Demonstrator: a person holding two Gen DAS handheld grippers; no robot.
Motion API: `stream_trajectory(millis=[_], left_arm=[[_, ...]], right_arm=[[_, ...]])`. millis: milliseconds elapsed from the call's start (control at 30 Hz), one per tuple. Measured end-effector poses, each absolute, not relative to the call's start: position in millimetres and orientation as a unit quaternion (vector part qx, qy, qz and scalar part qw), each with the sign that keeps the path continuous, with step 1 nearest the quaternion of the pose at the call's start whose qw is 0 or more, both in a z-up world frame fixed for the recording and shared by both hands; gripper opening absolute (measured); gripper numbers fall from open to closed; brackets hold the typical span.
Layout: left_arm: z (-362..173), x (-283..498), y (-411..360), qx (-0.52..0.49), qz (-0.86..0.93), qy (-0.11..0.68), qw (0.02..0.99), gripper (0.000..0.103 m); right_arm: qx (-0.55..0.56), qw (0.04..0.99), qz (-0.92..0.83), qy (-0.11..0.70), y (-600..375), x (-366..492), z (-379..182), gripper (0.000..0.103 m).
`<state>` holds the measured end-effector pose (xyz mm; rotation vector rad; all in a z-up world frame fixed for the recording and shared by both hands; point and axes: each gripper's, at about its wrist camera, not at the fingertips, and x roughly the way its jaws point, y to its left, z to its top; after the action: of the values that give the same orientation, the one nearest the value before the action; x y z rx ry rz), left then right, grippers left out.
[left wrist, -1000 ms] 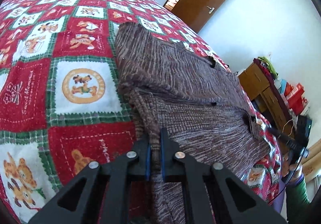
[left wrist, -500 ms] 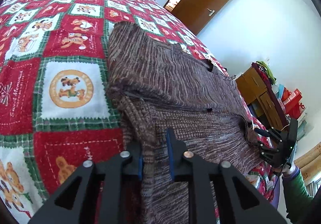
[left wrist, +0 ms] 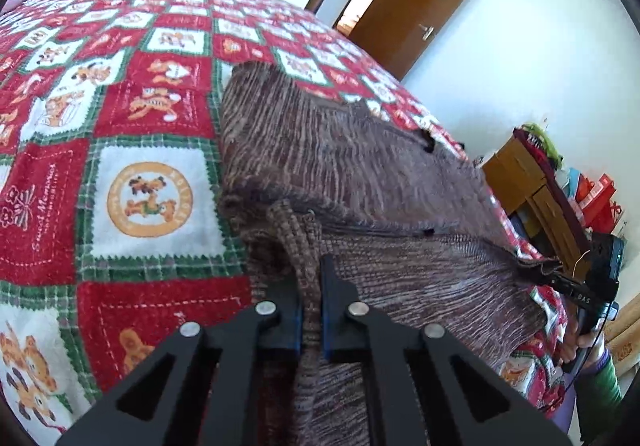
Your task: Fold small clothes
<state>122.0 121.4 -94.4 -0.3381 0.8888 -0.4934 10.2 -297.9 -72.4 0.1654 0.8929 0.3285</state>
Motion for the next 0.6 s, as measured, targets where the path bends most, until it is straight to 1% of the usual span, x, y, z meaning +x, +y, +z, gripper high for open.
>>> stream_trajectory(millis=[100, 400, 500, 600], left_arm=[[-82, 116, 127, -0.174, -0.235, 0.406, 0.866, 0.006], [-45, 124, 129, -0.163, -0.218, 0.37, 0.888, 0.004], [-43, 134, 130, -0.162, -0.213, 0.374, 0.888, 0.004], [-49, 140, 127, -0.149, -0.22, 0.397, 0.879, 0.005]], right_arm=[[0.1, 0.892, 0.15, 0.414, -299, 4, -61, 0.006], [0.09, 0.918, 0.118, 0.367, -293, 17, -22, 0.006], [0.088, 0.923, 0.104, 0.359, -293, 26, -15, 0.006], [0.07, 0.923, 0.097, 0.366, -290, 34, -19, 0.006]])
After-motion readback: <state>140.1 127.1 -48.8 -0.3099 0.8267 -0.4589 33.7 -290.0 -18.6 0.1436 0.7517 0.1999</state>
